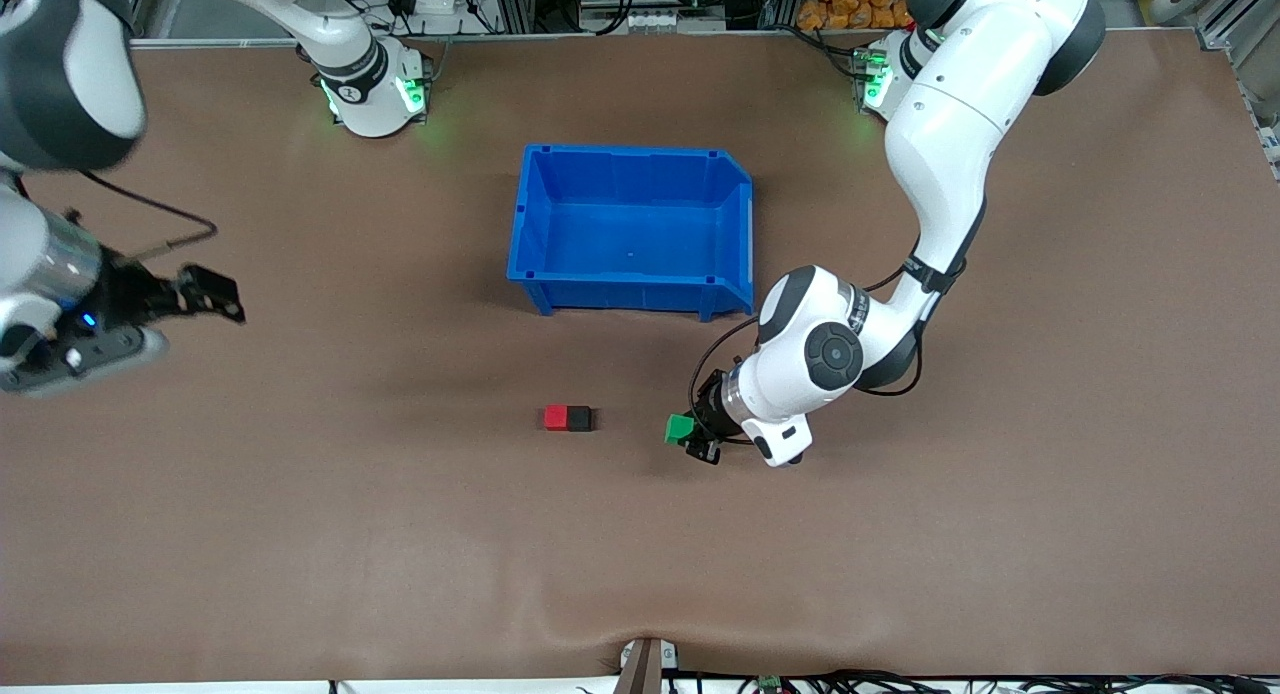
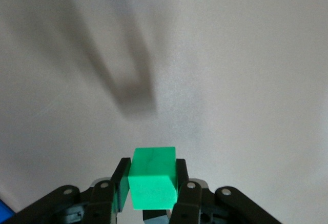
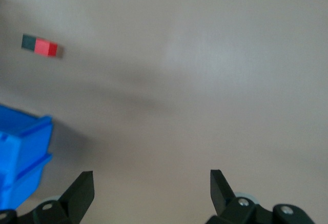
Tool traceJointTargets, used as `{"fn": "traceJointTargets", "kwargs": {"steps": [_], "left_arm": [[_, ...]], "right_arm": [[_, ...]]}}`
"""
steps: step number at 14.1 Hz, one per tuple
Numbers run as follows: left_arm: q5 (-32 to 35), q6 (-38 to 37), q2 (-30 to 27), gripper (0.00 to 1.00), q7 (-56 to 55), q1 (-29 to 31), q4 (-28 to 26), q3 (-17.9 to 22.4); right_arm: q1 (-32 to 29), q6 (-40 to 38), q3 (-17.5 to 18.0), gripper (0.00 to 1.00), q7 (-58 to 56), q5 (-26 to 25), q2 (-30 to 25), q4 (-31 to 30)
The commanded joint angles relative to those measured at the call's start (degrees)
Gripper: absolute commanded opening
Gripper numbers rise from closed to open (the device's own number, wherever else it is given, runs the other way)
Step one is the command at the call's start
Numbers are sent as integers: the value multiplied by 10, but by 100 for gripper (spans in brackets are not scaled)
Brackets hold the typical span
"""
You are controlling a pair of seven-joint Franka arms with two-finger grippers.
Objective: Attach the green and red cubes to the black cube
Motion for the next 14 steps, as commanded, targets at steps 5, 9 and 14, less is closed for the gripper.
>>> {"fn": "traceJointTargets", "kwargs": {"steps": [5, 9, 14], "left_arm": [[-7, -1, 7, 0, -8, -8, 10, 5], [-7, 0, 10, 0, -9, -8, 11, 5], [-7, 0, 14, 0, -9, -8, 11, 5]], "right_arm": [[-49, -38, -19, 100, 38, -3, -78, -33], [-47, -36, -18, 100, 79, 3, -111, -67], [-42, -13, -15, 100, 91, 0, -150, -114]]}}
